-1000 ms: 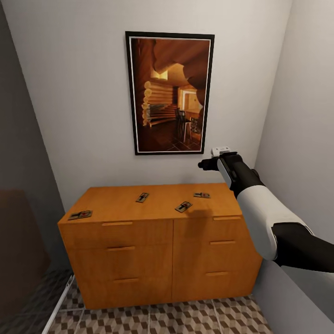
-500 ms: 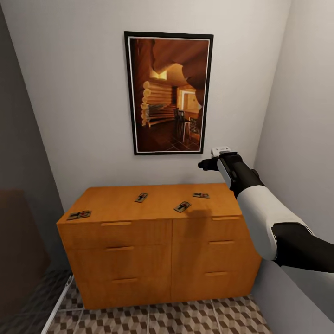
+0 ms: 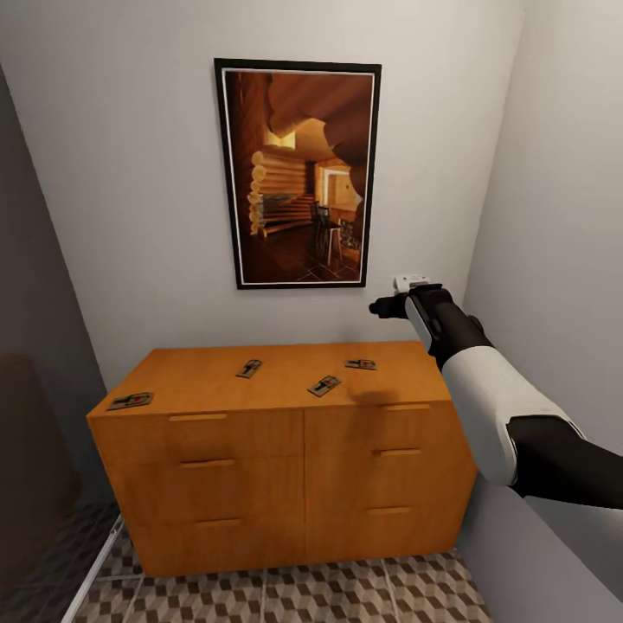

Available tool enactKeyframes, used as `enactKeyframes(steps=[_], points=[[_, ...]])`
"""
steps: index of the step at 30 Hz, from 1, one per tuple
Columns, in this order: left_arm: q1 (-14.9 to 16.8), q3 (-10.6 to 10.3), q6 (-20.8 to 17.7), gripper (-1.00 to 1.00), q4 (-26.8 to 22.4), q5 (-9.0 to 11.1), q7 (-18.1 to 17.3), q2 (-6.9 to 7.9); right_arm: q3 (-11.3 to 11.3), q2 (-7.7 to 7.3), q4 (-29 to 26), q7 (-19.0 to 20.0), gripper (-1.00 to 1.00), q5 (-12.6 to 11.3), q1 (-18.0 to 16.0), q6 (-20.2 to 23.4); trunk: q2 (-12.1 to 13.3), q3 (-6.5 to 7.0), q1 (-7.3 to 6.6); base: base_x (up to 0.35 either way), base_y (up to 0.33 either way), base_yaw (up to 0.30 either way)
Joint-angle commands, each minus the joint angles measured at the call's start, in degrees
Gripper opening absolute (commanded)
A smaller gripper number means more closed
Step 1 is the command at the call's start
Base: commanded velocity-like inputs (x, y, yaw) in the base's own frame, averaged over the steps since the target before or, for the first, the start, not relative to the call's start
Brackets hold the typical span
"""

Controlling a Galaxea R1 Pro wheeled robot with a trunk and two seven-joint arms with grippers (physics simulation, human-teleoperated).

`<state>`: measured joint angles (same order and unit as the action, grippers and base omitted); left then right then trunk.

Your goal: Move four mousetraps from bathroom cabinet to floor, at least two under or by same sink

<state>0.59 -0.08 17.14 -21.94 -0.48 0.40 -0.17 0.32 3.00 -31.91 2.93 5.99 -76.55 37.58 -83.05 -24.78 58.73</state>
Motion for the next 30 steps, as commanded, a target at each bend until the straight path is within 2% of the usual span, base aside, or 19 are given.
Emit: enactKeyframes(steps=[1,10,30], points=[[0.0,0.0,0.2,1.0,0.0,0.0,0.0,0.0,0.0,-0.01,-0.1,0.3,1.0,0.6,0.0,0.3,0.0,-0.07,0.0,0.0,-0.163,0.0],[0.0,0.0,0.2,1.0,0.0,0.0,0.0,0.0,0.0,-0.01,-0.1,0.3,1.0,0.6,0.0,0.2,0.0,-0.07,0.0,0.0,-0.086,0.0],[0.0,0.0,0.2,1.0,0.0,0.0,0.0,0.0,0.0,-0.02,-0.1,0.3,1.0,0.6,0.1,0.1,0.0,-0.07,0.0,0.0,-0.005,0.0]])
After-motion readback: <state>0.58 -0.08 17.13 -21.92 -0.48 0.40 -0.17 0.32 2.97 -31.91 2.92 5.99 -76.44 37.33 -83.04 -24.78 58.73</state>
